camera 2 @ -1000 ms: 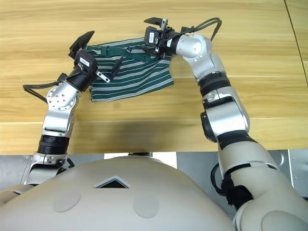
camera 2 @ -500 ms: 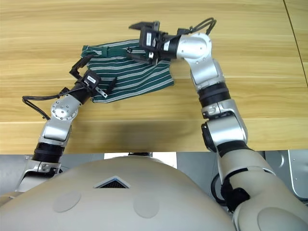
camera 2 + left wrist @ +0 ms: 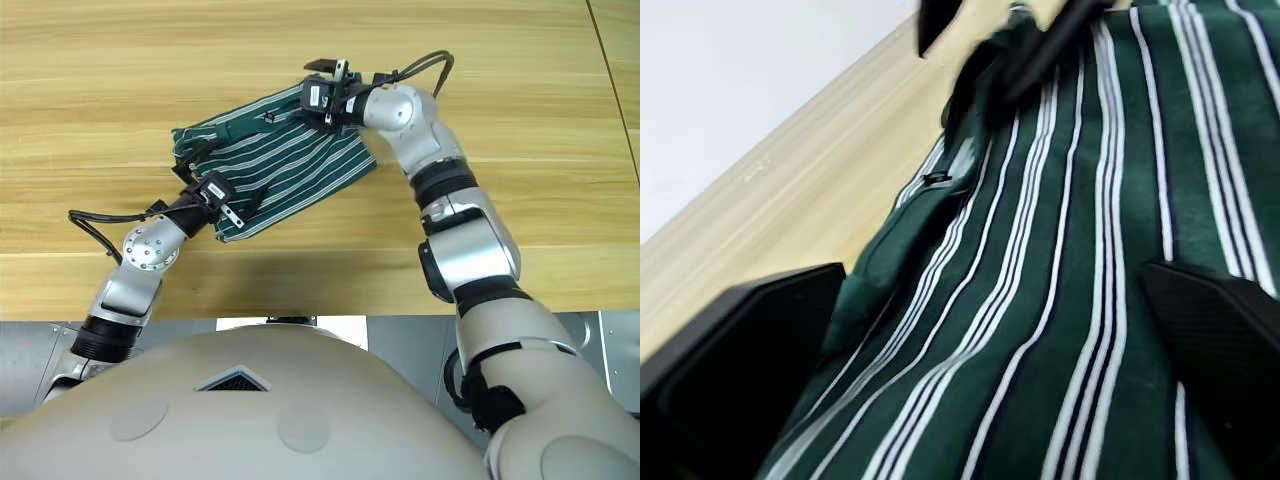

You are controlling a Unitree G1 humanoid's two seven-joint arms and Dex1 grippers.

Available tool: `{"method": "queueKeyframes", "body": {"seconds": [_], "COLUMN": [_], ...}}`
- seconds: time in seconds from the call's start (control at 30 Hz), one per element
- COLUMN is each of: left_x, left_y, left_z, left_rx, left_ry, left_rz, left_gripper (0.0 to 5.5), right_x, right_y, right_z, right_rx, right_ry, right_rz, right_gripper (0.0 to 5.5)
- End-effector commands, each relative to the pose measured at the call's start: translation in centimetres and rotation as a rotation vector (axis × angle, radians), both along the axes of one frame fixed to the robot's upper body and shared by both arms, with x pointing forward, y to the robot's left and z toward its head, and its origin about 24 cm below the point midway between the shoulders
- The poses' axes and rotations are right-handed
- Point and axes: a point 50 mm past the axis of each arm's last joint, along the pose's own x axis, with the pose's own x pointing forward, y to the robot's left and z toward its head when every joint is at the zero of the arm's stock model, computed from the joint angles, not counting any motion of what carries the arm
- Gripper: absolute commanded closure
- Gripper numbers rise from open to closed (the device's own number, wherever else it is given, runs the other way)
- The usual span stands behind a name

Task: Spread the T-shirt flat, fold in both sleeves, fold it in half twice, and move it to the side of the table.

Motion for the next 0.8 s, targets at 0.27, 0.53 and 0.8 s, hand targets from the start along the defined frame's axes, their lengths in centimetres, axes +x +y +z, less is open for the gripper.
{"method": "queueKeyframes", "body": {"seconds": [0.27, 0.53, 0.8], "left_x": [-2.4, 1.7, 1.1], "left_y": [-2.5, -1.6, 7.7], "left_z": [-1.3, 3.7, 11.6], "left_rx": [-0.016, -0.340, -0.694], "left_ry": [0.097, -0.161, -0.662], "left_rz": [-0.073, 0.256, 0.692], "left_gripper": [0.11, 0.11, 0.11], "right_x": [3.7, 1.2, -10.8], "right_y": [1.0, 0.7, 2.7], "right_z": [1.8, 2.5, -1.5], "right_rx": [-0.042, 0.225, 0.700], "right_ry": [-0.137, -0.160, 0.415], "right_rz": [-0.252, -0.163, -0.302], "right_gripper": [1.79, 1.79, 1.79]}}
